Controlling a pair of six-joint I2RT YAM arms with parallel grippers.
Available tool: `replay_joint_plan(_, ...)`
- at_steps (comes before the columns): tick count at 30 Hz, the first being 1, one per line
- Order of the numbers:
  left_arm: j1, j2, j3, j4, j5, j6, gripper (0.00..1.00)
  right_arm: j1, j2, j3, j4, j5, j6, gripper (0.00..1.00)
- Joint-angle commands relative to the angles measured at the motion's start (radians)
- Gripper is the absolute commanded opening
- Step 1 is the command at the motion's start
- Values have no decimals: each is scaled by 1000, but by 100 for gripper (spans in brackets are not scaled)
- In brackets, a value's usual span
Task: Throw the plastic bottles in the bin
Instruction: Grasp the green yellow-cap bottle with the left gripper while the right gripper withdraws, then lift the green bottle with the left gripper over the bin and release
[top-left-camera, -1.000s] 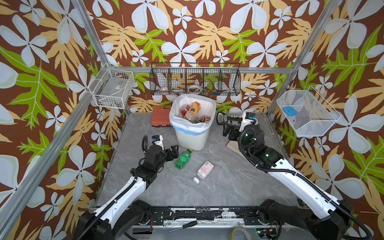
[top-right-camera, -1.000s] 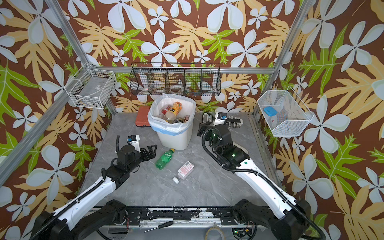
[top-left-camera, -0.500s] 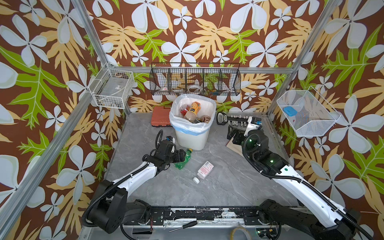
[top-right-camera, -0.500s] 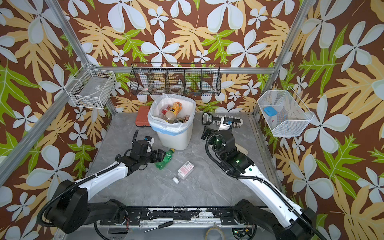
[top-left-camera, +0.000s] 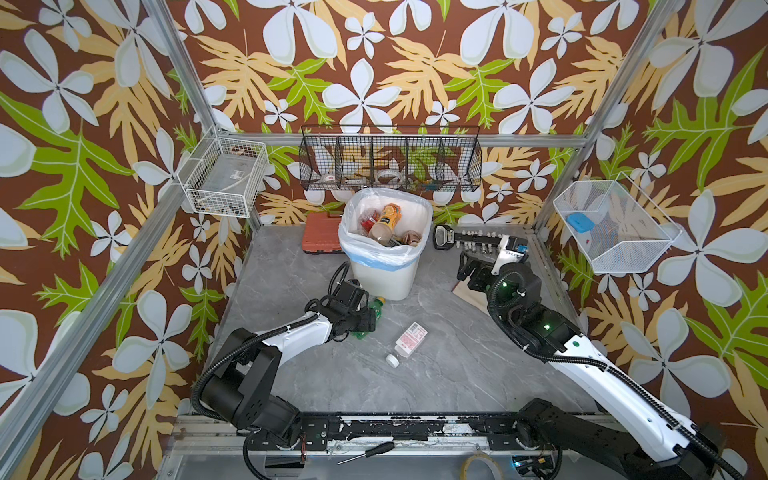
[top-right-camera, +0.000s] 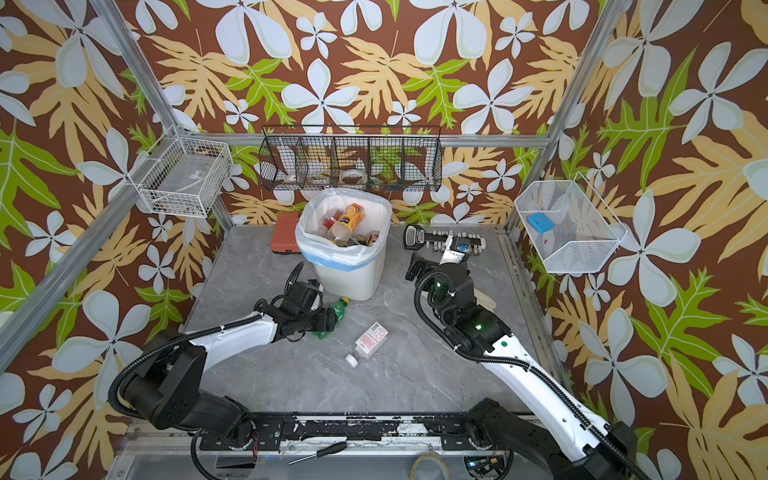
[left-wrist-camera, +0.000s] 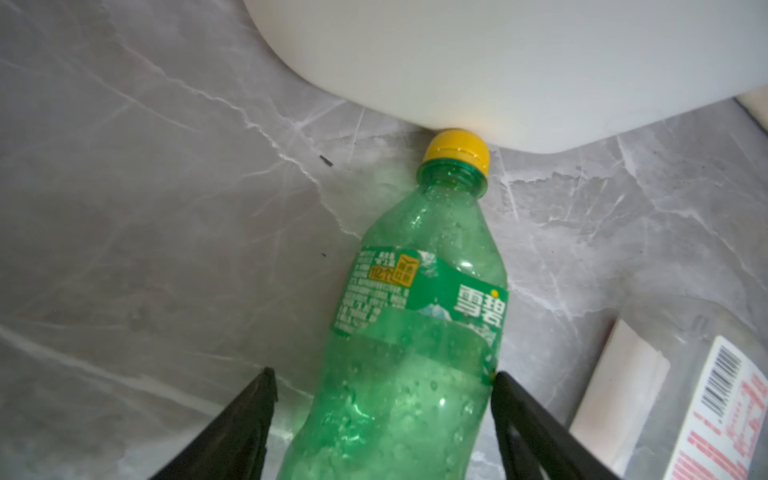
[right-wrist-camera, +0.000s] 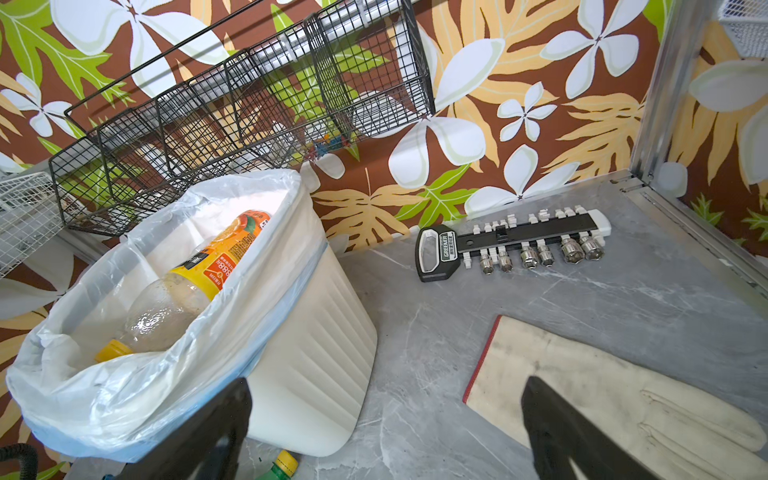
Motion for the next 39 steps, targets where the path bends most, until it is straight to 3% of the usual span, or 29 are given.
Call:
replay_joint_plan(1, -9, 25, 12, -1, 1, 11, 81, 0, -3, 4, 17, 30, -5, 100)
replay_joint_plan(9, -18, 69, 25, -12, 9, 11, 63, 1, -14, -14, 26, 41, 0, 100)
replay_joint_plan(17, -18, -19, -11, -16, -7, -11, 51, 0, -25, -34, 48, 43, 7, 100)
replay_joint_plan(24, -15, -325, -206, 158, -141, -117, 46, 0, -27, -34, 48, 45, 5, 100)
replay_joint_plan(30, -1, -605, -357, 323, -155, -180, 46, 0, -36, -33, 47, 55, -2, 100)
replay_joint_plan(39, 4, -745, -301, 246, -212, -117, 46, 0, -54, -50, 50, 54, 8, 100)
